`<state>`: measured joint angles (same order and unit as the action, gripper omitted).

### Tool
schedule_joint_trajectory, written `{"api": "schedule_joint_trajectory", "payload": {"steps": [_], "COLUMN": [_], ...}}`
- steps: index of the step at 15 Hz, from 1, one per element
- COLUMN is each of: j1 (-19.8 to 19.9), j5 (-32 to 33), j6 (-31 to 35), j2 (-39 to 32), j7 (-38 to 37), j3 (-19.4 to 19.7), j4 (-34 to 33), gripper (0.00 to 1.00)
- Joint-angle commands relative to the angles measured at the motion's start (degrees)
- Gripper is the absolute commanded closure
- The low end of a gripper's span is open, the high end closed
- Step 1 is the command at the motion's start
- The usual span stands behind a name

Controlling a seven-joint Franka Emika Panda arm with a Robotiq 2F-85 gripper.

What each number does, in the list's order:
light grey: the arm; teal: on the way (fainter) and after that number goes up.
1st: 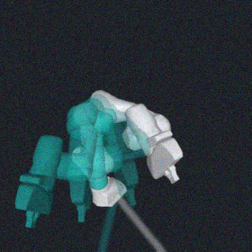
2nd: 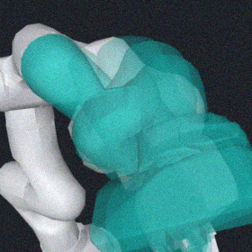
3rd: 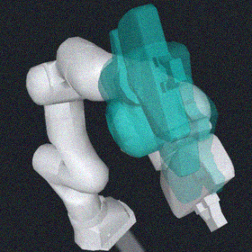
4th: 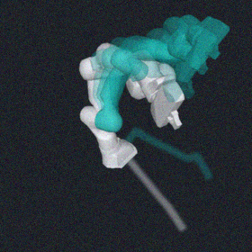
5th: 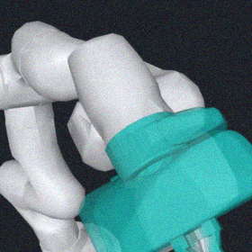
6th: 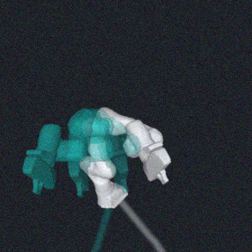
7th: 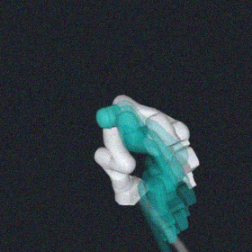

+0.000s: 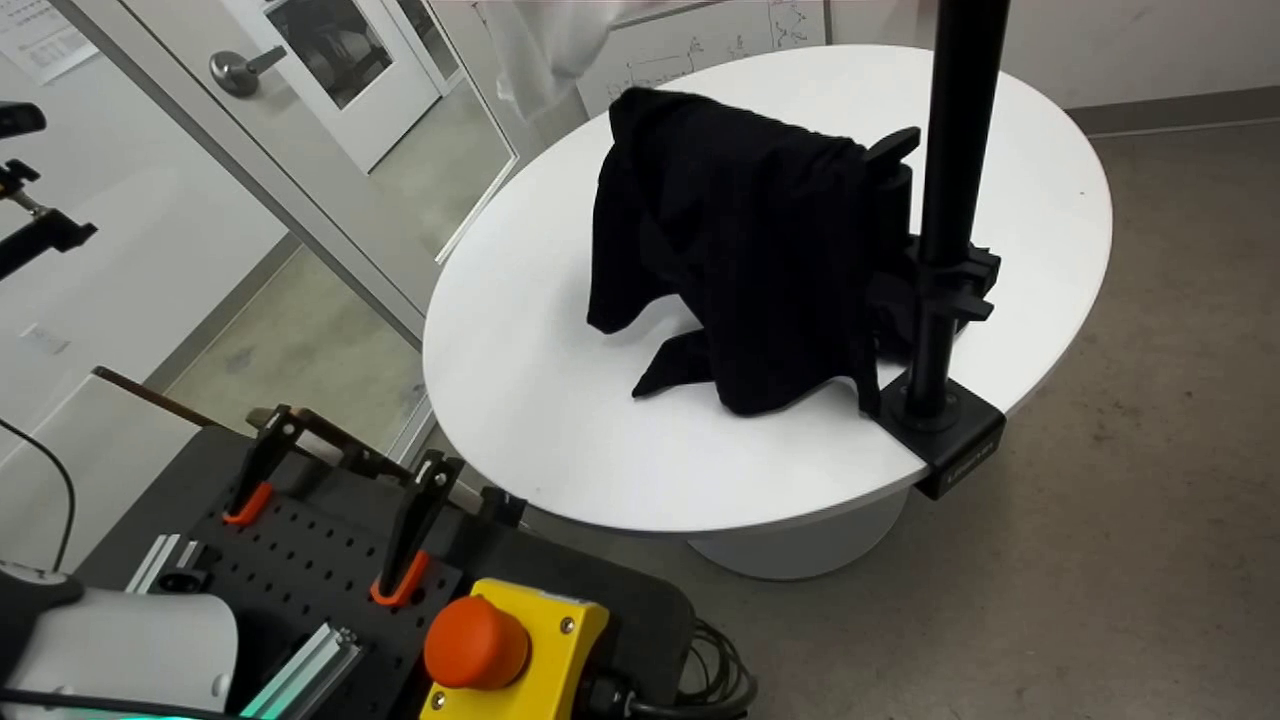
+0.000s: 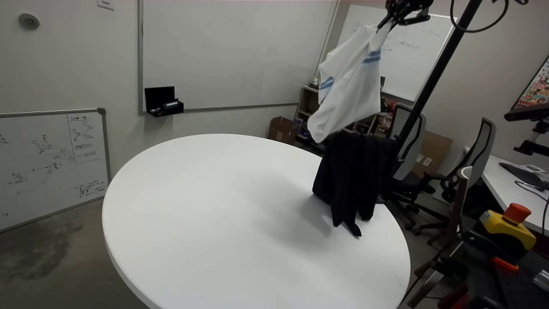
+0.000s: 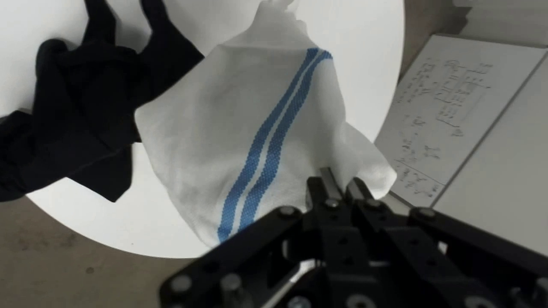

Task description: Put the white cloth on the table

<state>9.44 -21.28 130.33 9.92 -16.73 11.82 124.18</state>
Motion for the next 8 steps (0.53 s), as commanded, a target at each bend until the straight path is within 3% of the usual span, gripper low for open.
{"api": "schedule_joint_trajectory", "payload": {"steps": [1, 8], "j1": [-1.87, -8.56], "j5": [-3.88, -6.26], "j6": [-3.13, -8.05], "j2": [6.66, 8.30], "j7": [2.57, 3.61], "j3": [-1.60, -7.42], "j4": [0.14, 2.72], "gripper": [0.99, 0.99]}}
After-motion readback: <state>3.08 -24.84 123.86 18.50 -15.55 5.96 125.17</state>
